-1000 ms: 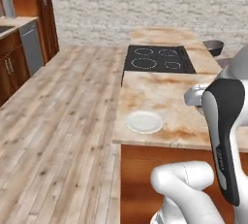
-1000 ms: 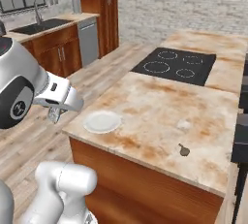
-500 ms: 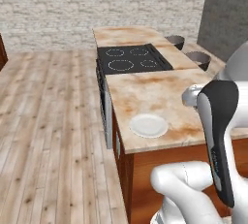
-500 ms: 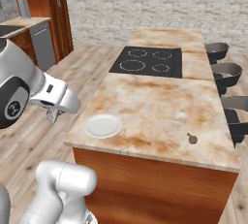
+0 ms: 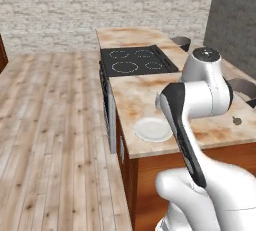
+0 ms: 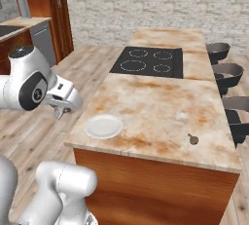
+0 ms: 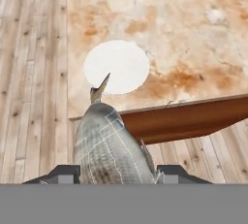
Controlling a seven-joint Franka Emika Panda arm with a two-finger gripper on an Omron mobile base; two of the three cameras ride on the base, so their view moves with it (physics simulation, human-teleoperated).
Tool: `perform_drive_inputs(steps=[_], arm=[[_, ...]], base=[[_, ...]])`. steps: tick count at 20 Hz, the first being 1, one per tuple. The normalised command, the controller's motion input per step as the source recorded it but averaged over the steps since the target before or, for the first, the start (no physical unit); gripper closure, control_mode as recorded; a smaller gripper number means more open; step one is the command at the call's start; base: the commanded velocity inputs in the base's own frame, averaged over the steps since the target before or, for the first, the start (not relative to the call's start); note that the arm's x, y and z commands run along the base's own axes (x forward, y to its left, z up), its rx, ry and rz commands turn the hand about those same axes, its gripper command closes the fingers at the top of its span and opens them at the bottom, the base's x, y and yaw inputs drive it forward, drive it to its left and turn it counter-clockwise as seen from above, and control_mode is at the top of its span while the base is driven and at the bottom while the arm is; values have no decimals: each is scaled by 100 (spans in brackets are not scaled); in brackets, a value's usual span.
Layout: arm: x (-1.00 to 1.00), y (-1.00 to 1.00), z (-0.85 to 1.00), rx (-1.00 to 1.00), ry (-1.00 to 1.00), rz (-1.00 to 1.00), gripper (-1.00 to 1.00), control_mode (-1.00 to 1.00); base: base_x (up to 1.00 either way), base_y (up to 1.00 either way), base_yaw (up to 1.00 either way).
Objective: Pick the fish from the microwave and place it on plate located on the counter.
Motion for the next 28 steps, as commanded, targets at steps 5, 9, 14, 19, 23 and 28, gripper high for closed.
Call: perform_drive_inputs(steps=[5,9,14,19,23,28], arm=[[100,-9,-67,12,18,1,100,-100],[96,-4,-62,1,5,0,100,-100],[95,-8,-47,0,0,0,100,-100],[48,-4,-70,0,0,0,100,-100],[33,-14,-67,0,0,0,100,-100],[34,-13,-55,0,0,0,100,-100]], base=[[0,0,0],[0,0,0],[0,0,0],[0,0,0],[0,0,0],[0,0,0]])
